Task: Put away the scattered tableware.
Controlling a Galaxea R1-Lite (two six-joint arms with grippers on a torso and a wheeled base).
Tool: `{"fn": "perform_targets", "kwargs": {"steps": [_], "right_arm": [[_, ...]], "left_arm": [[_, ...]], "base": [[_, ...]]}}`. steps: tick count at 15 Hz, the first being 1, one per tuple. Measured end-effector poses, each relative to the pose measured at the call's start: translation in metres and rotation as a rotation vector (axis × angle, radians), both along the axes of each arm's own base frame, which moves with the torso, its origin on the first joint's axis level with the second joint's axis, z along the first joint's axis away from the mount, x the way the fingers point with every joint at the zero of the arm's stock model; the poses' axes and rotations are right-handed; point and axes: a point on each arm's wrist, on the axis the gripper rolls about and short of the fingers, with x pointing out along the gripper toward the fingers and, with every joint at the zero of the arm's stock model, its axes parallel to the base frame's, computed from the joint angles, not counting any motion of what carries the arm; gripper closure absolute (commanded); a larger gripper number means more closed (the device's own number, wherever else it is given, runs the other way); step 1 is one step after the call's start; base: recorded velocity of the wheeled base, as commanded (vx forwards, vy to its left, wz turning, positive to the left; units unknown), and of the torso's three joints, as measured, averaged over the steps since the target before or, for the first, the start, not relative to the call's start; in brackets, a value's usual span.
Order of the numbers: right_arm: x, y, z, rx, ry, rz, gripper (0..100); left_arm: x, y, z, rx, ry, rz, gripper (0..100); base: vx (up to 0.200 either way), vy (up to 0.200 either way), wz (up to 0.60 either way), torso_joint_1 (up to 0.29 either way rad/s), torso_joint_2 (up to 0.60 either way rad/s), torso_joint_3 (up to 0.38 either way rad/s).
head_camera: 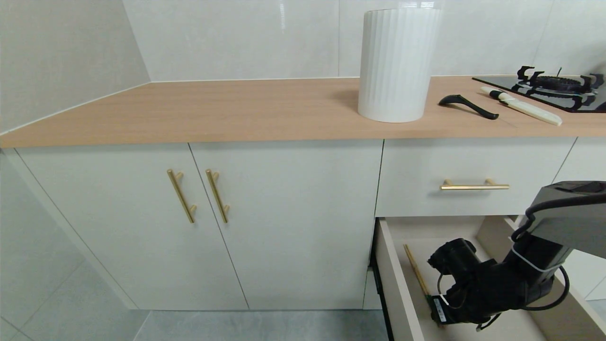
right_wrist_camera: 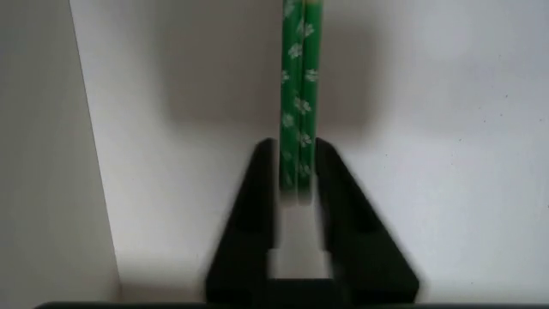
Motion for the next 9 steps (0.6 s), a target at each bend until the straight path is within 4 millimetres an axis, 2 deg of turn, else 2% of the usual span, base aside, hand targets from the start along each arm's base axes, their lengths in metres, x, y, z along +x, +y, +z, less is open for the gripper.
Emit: {"fn": "perform_targets", "kwargs": {"steps": [5,7,9], "right_arm": [[-0.002,-0.002,0.005,0.004,-0.012,-0.002,0],[-0.007,-0.007,0.025,0.015,-0.068,0.000,0],[-0.015,-0.018,0.057,0.017,-0.159,0.018,0]], "left_arm": [[0.000,0.000,0.000,0.000,0.000,0.000,0],[0.000,0.000,0.000,0.000,0.000,0.000,0],[0.000,0.000,0.000,0.000,0.000,0.000,0]], "base": [[0.000,0.000,0.00,0.000,0.00,0.000],[0.000,0.000,0.00,0.000,0.00,0.000],[0.000,0.000,0.00,0.000,0.00,0.000]]}}
